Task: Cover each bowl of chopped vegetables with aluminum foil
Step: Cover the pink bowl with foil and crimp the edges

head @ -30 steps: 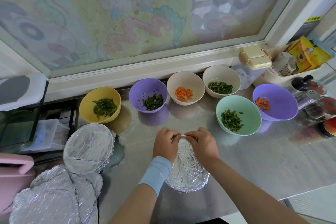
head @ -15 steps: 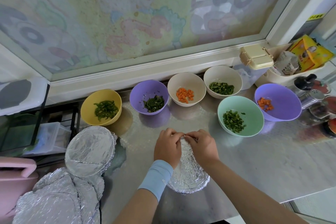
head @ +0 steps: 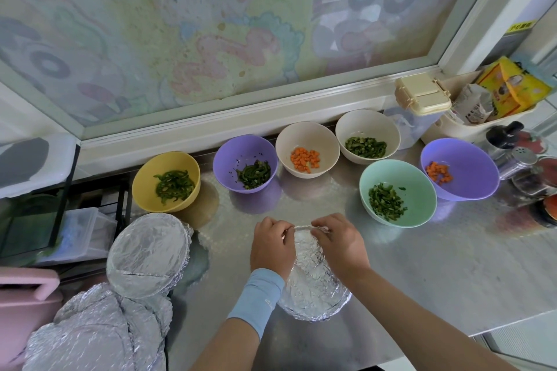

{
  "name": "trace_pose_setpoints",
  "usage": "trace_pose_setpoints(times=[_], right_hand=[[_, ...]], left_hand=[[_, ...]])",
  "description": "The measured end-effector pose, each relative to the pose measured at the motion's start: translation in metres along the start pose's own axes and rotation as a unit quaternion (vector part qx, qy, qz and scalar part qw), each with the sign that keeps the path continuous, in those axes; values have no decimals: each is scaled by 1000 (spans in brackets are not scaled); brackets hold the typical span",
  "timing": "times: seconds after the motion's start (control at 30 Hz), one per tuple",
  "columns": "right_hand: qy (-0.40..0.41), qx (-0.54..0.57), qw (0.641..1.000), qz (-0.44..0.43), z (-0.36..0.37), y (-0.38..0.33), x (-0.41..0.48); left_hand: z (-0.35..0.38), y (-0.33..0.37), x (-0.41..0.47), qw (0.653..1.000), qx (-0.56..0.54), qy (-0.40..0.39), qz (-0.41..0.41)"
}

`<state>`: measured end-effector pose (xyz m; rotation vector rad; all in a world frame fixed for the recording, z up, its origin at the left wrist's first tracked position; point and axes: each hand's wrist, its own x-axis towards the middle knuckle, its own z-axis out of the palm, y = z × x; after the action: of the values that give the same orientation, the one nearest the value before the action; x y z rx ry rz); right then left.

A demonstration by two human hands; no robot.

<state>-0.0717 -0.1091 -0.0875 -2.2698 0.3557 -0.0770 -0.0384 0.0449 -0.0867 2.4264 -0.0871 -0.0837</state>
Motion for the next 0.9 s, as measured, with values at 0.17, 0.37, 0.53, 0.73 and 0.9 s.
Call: trace_pose_setpoints(times=[0.17,0.37,0.53,0.73,0.9], right_hand=[[-6,21,997,71,-3,-6,-1],[-35,2,996,79,-2,-5,-2],[-48,-1,996,75,-2,-5,2],[-68,12,995,66,-2,-2,3],[-30,6,996,81,-6,0,-2]], left_hand=[[1,-1,-2,998,-16,-19,53],[2,1,-3,998,-10,-22,51],[0,7,6,998,10,-31,60],[6,10,9,995,-40,-51,81],[7,9,8,997,-46,-47,49]])
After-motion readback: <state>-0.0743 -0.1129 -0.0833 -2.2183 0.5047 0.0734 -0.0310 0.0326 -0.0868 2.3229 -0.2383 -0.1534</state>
